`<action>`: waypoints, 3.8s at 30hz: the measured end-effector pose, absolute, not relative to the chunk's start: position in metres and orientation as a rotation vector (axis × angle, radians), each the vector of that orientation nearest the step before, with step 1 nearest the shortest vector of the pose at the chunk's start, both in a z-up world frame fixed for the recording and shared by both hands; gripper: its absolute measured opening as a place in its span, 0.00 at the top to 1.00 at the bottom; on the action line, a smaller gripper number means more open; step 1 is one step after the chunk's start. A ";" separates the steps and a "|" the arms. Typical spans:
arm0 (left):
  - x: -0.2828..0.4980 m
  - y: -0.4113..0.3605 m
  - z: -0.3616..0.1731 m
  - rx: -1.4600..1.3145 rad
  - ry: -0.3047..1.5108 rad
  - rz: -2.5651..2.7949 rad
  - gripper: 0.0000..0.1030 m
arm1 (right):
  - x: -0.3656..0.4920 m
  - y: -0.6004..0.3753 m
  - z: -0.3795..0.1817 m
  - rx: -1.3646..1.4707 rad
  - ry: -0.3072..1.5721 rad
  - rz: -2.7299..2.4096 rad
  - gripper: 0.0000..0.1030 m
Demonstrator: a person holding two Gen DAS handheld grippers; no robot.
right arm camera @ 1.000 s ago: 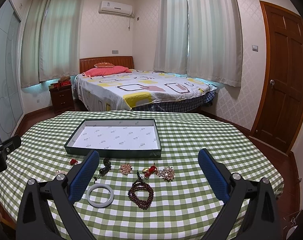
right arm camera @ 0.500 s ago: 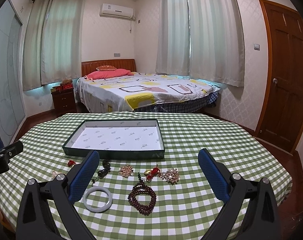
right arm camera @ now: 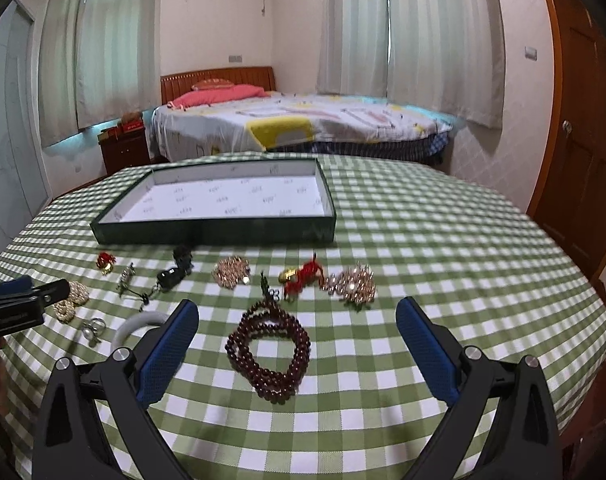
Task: Organize jewelry
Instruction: 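Grasp the pearl necklace with the left tool while the right tool grasps the red bead bracelet, then carry both into the green box and open both tools to release them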
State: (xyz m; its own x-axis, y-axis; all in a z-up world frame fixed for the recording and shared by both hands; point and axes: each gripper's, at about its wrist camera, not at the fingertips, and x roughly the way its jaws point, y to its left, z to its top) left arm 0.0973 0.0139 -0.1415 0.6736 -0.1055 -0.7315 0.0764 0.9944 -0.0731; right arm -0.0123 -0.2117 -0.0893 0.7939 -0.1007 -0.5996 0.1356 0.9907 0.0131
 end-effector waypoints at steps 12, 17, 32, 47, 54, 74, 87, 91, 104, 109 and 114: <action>0.115 0.006 -0.160 0.038 0.889 -0.098 0.22 | 0.010 -0.210 -0.113 0.071 0.760 -0.083 0.06; 0.116 0.011 -0.159 0.038 0.884 -0.092 0.29 | 0.019 -0.209 -0.120 0.068 0.791 -0.079 0.07; 0.102 0.003 -0.155 0.038 0.840 -0.136 0.76 | 0.015 -0.200 -0.128 0.055 0.837 0.006 0.75; 0.093 0.006 -0.133 -0.018 0.801 -0.149 0.79 | 0.008 -0.205 -0.103 0.120 0.776 0.029 0.82; 0.101 -0.006 -0.100 -0.016 0.727 -0.181 0.79 | 0.024 -0.214 -0.081 0.149 0.720 0.026 0.82; 0.237 -0.065 -0.077 -0.024 0.675 -0.240 0.79 | 0.153 -0.234 -0.063 0.200 0.667 0.028 0.82; 0.280 -0.075 -0.138 0.002 0.862 -0.246 0.79 | 0.190 -0.240 -0.114 0.166 0.835 -0.013 0.81; 0.283 -0.078 -0.146 0.005 0.889 -0.243 0.79 | 0.192 -0.241 -0.122 0.163 0.859 -0.022 0.80; 0.285 -0.074 -0.152 -0.017 0.898 -0.229 0.51 | 0.186 -0.241 -0.122 0.145 0.843 -0.016 0.61; 0.282 -0.071 -0.147 -0.025 0.884 -0.234 0.42 | 0.183 -0.243 -0.117 0.171 0.826 -0.007 0.55; 0.266 -0.065 -0.128 -0.024 0.817 -0.231 0.33 | 0.173 -0.240 -0.103 0.176 0.789 -0.006 0.49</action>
